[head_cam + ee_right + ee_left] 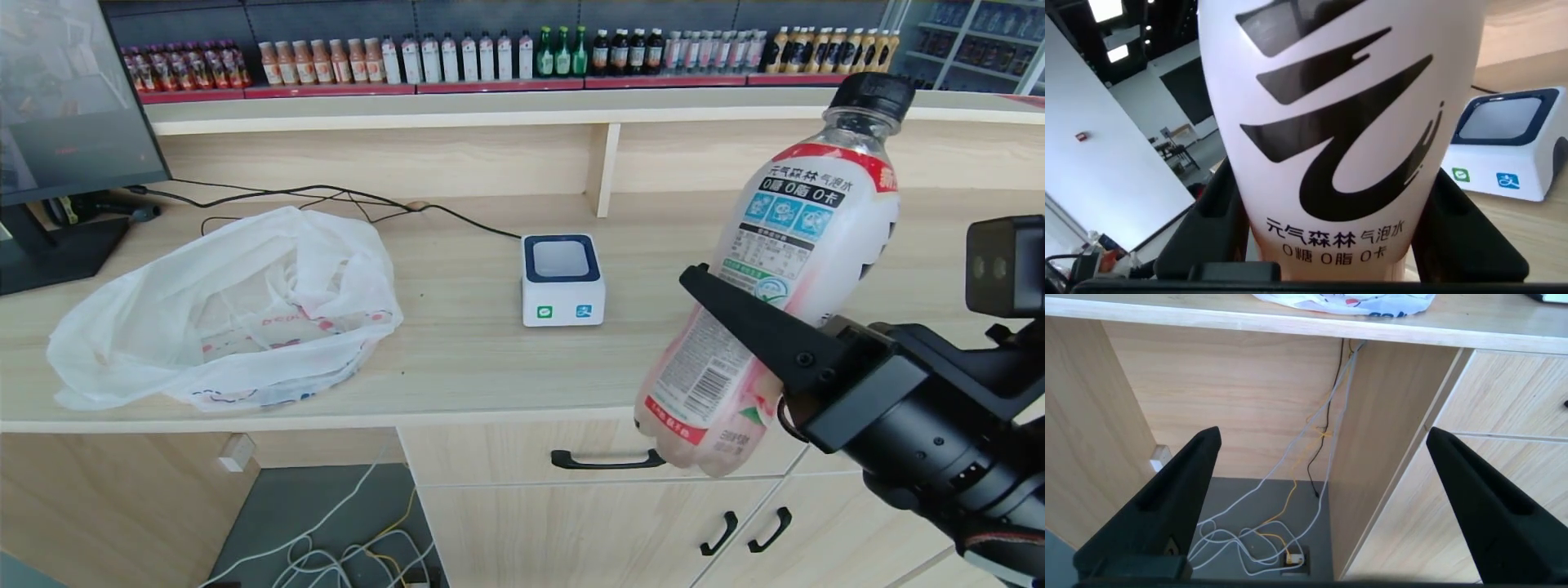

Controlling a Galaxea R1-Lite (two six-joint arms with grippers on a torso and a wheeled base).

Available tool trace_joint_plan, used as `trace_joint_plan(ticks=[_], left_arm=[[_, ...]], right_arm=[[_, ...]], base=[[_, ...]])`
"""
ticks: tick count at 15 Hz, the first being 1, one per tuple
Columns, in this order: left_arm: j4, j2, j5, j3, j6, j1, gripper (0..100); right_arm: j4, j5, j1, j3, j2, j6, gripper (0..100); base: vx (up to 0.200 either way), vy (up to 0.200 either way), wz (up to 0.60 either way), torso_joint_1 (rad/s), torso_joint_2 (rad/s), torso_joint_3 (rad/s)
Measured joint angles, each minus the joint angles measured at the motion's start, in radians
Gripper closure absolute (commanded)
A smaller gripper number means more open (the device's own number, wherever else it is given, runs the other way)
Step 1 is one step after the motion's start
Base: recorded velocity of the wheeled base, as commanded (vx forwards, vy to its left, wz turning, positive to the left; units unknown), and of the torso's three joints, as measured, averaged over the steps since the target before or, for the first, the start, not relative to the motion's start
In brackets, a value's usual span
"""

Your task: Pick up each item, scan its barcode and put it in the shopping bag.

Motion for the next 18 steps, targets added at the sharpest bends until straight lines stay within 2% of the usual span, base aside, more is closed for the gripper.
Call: trace_joint_plan(ticks=[2,6,12,18], left_arm=[[0.0,0.0,0.0,0.0,0.0,0.001,0],[0.0,0.0,0.0,0.0,0.0,0.0,0],[0.0,0.0,0.0,0.0,0.0,0.0,0],[0.0,0.0,0.0,0.0,0.0,0.0,0]], right_arm=[[-0.002,0.021,0.008,-0.063,0.029,0.004,100],[0.0,0.032,0.027,-0.124,0.067,0.113,100],[-0.002,0.19,0.05,-0.175,0.043,0.173,100],[0.0,0.207,0.115,-0.208,0.039,0.198,100]], base=[[0.0,0.0,0.0,0.0,0.0,0.0],[0.0,0.0,0.0,0.0,0.0,0.0],[0.0,0.0,0.0,0.0,0.0,0.0],[0.0,0.0,0.0,0.0,0.0,0.0]])
